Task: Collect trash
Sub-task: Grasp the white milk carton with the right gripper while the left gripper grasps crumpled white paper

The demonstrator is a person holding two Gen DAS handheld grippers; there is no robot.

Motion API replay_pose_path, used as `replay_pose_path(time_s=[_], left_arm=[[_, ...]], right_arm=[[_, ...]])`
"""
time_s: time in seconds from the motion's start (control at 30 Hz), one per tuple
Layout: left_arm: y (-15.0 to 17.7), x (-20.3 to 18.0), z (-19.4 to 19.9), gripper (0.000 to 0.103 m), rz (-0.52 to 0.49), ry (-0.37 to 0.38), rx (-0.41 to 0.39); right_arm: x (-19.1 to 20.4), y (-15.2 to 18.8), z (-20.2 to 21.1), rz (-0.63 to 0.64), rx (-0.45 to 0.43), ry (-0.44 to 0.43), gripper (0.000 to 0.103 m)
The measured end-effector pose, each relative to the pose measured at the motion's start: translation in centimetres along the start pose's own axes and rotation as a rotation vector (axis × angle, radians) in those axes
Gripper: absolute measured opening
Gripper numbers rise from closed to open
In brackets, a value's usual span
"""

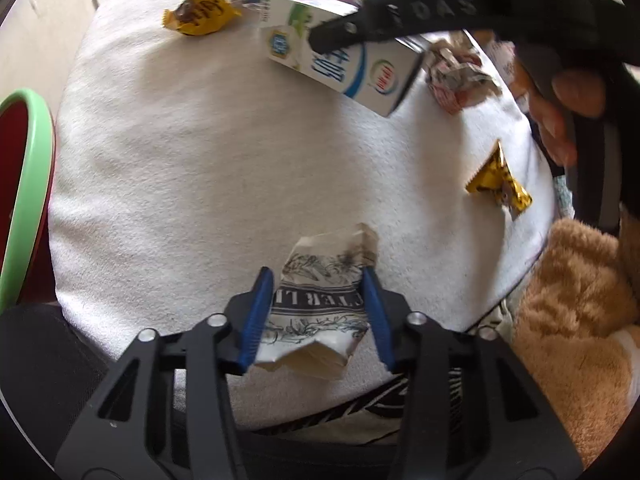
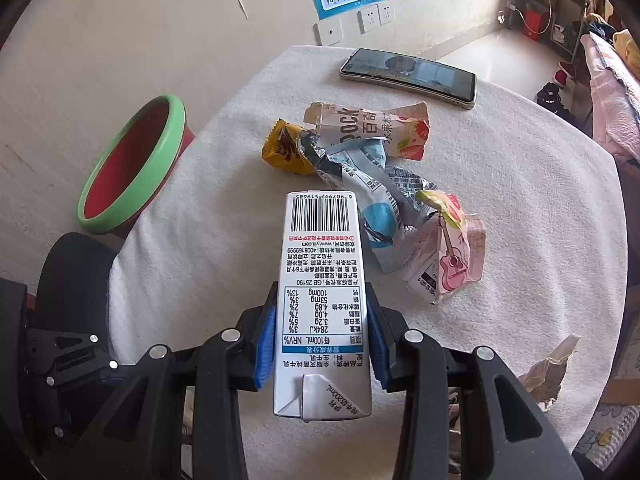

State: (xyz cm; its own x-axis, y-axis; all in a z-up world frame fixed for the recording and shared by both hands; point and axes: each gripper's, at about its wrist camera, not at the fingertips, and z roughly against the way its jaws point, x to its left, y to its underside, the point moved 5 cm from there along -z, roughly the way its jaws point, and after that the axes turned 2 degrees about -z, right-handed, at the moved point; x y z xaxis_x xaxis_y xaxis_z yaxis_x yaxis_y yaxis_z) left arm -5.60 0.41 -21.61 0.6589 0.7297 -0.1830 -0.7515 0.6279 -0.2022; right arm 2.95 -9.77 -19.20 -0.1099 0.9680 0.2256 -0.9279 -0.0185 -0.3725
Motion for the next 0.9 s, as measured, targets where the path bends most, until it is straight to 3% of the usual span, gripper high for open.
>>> replay_pose_path(time_s=[0.37,0.43,0.6,0.73,0.9], left_arm=[[-2.5,7.1,1.2,0.044,0.250,-0.101,-0.134],[-2.4,7.6,1.4,0.053,0.274,-0.099,-0.144],[-1.6,7.8,2.3,0.062,0.284,-0.102,-0.155],[-1.8,7.3,2.3,0.062,0.267,-0.105,-0.143],[-2.0,6.5,1.7,0.062,0.238,-0.114,-0.123]], right_arm=[[0.4,0.0,0.0,0.001,0.000,-0.017,0.038],[0.6,0.1,-0.2,0.004,0.007,-0.021,0.038],[0.9,0.3,-0.7,0.007,0.027,-0.032,0.040],[0.7,0.6,-0.9,-0.008,0.048,-0.031,0.056],[0.6,0.7,-0.6,-0.013,0.055,-0.034,0.056]])
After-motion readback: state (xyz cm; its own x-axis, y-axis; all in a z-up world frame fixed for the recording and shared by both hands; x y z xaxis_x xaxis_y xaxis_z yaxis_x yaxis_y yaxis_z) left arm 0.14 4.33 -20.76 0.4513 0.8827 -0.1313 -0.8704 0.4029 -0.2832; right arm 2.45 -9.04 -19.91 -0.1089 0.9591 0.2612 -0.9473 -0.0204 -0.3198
